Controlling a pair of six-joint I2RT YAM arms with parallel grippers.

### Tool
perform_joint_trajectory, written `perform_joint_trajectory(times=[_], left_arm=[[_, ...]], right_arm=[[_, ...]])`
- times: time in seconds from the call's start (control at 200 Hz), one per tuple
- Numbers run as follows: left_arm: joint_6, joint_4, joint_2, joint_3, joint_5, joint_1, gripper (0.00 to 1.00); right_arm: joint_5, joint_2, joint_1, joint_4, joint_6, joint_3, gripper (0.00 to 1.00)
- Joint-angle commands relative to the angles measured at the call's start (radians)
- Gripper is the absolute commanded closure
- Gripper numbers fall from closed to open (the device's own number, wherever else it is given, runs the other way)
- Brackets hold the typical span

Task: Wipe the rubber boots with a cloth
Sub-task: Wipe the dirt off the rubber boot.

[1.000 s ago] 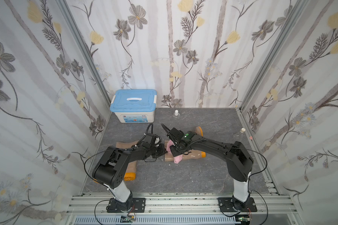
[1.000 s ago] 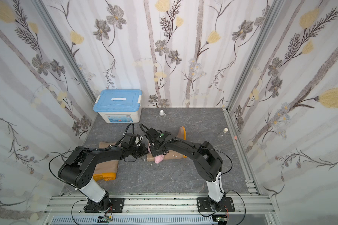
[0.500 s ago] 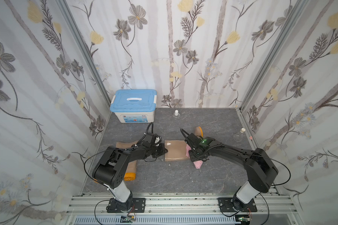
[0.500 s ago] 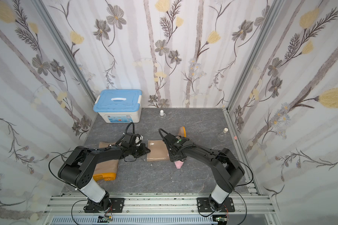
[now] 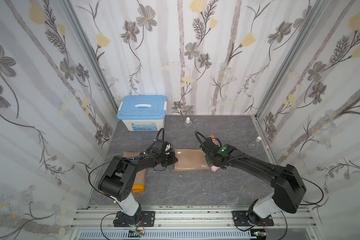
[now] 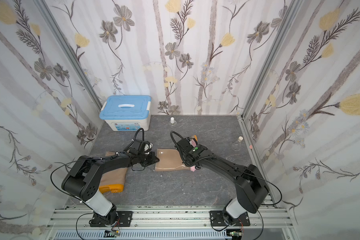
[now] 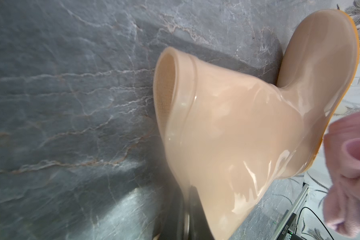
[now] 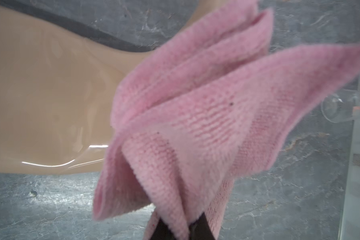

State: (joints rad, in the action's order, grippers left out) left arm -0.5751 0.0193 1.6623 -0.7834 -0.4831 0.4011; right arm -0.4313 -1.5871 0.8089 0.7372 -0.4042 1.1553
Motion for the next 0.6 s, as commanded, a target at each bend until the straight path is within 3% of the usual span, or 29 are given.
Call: perform_joint_trajectory(times=[0.0, 0.42, 0.595], left_arm=[[0.026, -0.028, -0.002, -0.008, 0.004, -0.002, 1.00], [0.021, -0.007, 0.012, -0.002, -0.020, -0.002, 1.00], [0.025, -0.012, 0.010, -0.002, -0.017, -0.003, 1.00]], right_arm=[[0.037, -0.074, 0.004, -0.073, 0.039, 0.020, 1.00], [0.006, -0.259, 0.019, -0.125, 0.116, 0.113, 1.00], [-0.010, -0.294, -0.062, -0.127, 0.150, 0.185, 1.00]])
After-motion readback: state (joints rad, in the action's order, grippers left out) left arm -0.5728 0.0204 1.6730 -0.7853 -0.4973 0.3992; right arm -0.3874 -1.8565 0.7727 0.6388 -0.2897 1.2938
